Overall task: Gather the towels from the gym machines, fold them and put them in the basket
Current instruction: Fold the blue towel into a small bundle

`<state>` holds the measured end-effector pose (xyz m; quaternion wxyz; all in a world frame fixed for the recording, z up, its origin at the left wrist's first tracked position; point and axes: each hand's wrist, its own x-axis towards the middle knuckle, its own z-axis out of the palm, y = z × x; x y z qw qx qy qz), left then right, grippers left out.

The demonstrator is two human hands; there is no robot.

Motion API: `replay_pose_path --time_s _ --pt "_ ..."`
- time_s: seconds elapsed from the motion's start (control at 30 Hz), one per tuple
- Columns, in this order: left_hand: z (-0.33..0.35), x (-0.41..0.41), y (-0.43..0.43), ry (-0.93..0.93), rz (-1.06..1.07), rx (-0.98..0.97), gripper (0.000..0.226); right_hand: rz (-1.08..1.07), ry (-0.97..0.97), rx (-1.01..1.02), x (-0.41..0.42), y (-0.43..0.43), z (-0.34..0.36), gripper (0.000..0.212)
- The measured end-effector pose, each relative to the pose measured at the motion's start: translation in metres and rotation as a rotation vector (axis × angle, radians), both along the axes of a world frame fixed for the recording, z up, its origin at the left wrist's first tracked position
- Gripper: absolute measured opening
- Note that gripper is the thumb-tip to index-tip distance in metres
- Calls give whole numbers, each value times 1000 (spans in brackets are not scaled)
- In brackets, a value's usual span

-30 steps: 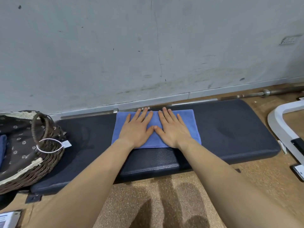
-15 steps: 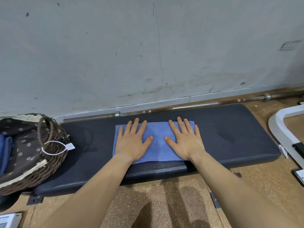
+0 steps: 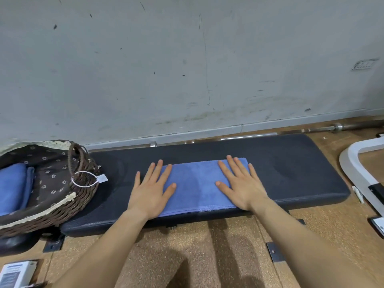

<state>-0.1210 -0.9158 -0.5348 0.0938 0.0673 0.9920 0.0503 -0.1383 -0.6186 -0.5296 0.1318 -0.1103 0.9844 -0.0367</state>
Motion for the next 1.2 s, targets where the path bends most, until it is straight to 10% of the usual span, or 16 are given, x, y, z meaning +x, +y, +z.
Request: replay_pose_path --time_s 0.2,0.67,1.2 --pt "18 4 1 184 325 161 53 260 25 -183 -11 -9 24 64" --pt "64 -12 2 -157 817 1020 5 380 -94 -209 -19 -40 28 55" --pt "97 -44 91 -87 437 843 21 -60 153 -397 13 18 29 38"
